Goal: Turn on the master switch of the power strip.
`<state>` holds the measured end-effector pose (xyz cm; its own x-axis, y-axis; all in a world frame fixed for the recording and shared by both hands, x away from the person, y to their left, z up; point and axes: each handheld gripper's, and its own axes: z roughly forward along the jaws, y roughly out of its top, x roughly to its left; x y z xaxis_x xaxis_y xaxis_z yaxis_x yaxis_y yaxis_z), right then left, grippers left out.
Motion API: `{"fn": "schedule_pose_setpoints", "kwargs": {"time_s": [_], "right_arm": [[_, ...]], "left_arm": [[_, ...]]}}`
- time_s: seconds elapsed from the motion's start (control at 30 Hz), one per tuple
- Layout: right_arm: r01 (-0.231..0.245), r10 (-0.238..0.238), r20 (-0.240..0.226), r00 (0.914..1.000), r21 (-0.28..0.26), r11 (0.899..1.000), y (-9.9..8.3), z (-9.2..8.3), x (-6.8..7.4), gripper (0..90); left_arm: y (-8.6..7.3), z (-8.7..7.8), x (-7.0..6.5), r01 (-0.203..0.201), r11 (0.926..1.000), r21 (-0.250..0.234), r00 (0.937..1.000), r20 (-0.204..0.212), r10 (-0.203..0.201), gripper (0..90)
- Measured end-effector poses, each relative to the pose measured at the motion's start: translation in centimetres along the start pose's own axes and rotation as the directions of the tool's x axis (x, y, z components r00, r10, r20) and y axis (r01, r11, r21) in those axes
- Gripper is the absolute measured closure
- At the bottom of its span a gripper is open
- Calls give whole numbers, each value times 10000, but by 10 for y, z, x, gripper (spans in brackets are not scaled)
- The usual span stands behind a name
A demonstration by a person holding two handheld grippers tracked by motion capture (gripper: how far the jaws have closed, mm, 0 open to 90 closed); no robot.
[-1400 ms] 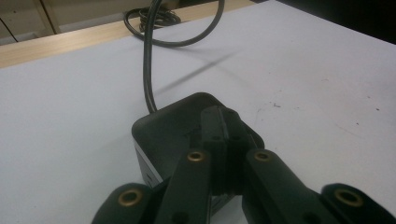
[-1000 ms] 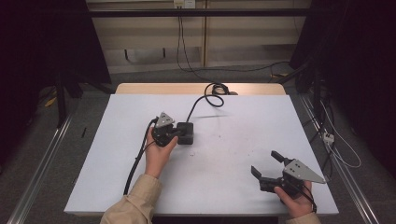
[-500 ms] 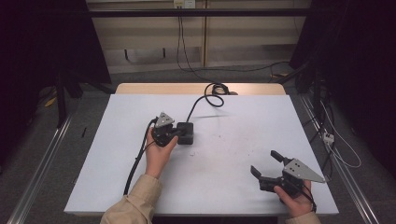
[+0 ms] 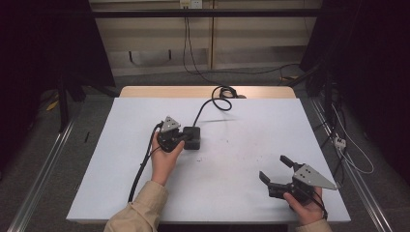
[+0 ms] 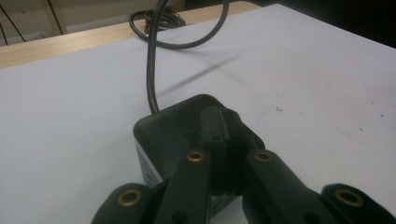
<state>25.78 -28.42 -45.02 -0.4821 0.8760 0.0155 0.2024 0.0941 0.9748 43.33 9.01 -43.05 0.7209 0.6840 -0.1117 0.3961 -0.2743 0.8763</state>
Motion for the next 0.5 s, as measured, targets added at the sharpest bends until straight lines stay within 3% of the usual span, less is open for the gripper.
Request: {"fn": "schedule_pose_setpoints", "kwargs": {"time_s": [0.5], "right_arm": [[22,-22,-27,10000,-9,10000,0,1,0,61]], "left_arm": [[2,-4,2,200,9996,-207,9998,-62,-201,710]]}}
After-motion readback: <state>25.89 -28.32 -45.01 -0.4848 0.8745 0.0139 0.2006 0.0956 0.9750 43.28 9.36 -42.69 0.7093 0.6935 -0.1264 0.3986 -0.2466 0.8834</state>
